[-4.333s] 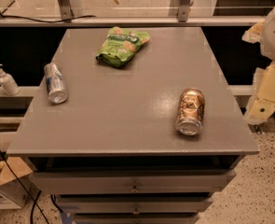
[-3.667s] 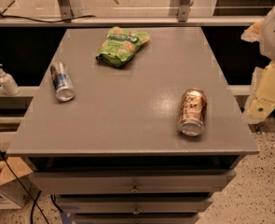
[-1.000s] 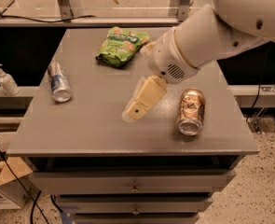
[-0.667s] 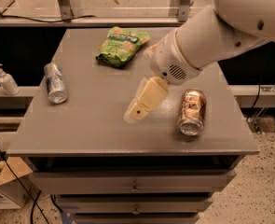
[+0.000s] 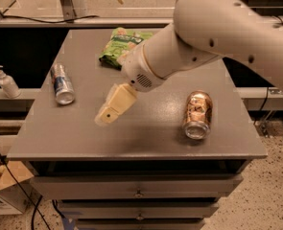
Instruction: Pick redbull can
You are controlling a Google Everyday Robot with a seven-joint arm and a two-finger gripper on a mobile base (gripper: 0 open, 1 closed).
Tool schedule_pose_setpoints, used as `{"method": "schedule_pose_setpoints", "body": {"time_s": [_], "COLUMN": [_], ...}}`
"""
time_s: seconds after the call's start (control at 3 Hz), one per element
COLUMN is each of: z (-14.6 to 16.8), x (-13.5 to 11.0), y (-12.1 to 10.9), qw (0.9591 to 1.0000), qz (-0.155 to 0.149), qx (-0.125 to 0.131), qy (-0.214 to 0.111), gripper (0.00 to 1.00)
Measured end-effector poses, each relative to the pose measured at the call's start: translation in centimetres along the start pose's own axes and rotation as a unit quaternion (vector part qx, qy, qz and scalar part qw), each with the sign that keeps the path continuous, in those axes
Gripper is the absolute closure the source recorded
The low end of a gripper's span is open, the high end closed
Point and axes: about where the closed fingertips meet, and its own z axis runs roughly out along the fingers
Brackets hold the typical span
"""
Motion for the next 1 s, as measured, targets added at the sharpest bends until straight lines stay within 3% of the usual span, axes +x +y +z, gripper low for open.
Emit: {"method": "schedule_pose_setpoints", "body": {"time_s": [0.33, 1.0], "z": [3.94, 3.96], "x": [-1.94, -1.92], "y": [-0.81, -0.87], "qw": [0.9990, 0.9990], "qz": [-0.006, -0.005], "qx": [-0.013, -0.010], "qy": [-0.043, -0.043], "gripper": [0.00, 0.00]}}
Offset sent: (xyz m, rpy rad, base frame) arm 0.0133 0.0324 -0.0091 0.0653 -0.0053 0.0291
